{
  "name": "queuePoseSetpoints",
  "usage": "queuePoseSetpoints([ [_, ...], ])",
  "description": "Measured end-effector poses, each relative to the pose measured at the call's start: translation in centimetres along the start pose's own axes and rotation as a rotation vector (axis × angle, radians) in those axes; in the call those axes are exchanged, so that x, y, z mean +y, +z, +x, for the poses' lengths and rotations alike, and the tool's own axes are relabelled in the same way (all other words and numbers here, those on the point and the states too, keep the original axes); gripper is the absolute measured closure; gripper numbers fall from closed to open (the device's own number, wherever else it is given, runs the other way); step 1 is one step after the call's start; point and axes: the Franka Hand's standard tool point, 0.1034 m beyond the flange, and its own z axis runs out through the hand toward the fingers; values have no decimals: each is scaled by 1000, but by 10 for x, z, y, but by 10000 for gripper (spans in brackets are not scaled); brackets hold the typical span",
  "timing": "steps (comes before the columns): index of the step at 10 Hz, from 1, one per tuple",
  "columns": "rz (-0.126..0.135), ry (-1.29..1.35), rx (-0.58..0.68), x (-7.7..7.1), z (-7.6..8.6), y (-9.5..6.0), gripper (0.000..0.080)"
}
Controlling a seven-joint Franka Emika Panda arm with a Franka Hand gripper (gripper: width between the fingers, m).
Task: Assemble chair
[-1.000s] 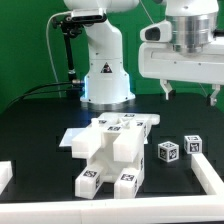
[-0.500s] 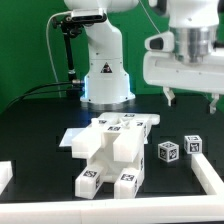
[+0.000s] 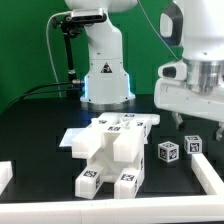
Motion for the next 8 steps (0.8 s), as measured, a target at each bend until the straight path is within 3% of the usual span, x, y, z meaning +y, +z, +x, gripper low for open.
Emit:
queuePoseSetpoints([
  [4,-27,-3,2,3,6,21,151],
  [6,-25,-4,5,3,6,22,160],
  [7,-25,-4,5,3,6,22,370],
  [8,-24,-4,6,2,6,21,370],
])
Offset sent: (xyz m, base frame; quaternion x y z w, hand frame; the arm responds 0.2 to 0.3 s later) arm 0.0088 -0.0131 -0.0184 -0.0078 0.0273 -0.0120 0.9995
